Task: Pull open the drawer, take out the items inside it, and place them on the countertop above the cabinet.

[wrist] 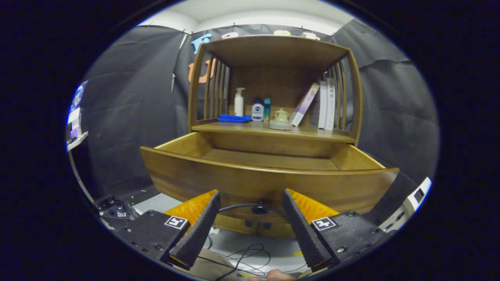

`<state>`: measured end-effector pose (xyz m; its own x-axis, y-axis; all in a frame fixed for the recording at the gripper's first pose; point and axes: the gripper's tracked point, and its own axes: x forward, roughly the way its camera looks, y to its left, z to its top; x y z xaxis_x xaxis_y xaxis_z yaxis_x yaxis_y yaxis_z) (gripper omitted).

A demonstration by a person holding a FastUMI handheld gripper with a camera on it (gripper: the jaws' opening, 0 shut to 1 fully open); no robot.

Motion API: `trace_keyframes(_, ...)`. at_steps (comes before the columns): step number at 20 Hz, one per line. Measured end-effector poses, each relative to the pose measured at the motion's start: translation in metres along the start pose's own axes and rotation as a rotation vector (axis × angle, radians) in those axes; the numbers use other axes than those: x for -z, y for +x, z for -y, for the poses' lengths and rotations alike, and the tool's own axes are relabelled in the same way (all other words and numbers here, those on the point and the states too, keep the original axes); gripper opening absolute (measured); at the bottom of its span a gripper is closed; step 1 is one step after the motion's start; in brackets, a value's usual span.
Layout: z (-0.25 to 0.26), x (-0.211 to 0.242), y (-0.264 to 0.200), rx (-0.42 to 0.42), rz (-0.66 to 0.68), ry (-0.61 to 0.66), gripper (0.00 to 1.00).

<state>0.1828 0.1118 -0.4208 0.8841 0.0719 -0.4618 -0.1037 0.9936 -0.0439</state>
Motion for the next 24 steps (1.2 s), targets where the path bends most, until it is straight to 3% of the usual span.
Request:
trace_keyframes(4,-0.002,0.007,0.013,0.029,-0.03,0.072,1.0)
trace_keyframes(11,0.0,0.005,0.021,0.128,-0.004,0.021,0.99)
trace_keyframes(24,0.001,-0.008,0.041,0.149,-0.027,0.046,0.99)
